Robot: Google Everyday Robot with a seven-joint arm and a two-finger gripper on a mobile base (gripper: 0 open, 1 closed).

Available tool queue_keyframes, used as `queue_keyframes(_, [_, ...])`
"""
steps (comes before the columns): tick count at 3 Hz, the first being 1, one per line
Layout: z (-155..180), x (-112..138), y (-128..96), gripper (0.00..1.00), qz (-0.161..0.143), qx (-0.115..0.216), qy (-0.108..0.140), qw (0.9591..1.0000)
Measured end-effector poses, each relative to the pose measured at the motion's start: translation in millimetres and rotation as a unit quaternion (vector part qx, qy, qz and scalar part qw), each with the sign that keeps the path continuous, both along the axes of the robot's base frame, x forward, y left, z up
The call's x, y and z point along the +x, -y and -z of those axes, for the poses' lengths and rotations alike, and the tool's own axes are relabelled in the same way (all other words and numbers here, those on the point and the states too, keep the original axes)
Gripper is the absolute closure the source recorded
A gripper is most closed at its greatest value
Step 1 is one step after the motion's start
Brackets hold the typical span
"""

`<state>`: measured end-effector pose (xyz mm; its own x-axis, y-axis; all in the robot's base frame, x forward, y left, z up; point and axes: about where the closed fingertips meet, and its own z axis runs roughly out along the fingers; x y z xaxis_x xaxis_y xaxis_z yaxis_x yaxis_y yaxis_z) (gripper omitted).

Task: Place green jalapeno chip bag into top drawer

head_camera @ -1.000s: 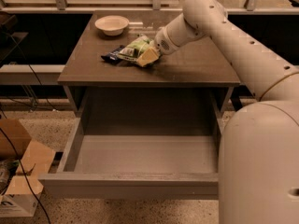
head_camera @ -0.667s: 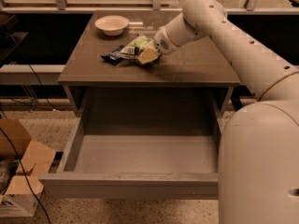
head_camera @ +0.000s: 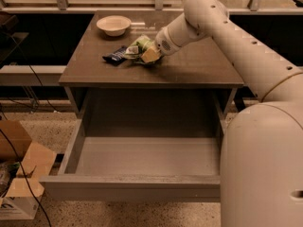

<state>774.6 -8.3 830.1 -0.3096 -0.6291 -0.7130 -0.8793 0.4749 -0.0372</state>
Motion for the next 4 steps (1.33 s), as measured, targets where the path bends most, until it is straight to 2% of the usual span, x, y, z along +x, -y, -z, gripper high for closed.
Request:
queue_keyframes(3, [0.0, 0.0, -0.1, 1.00, 0.000, 0.000, 0.000, 1.0000])
queue_keyframes(4, [0.0, 0.0, -0.1, 0.82, 0.000, 0.000, 0.000, 1.0000])
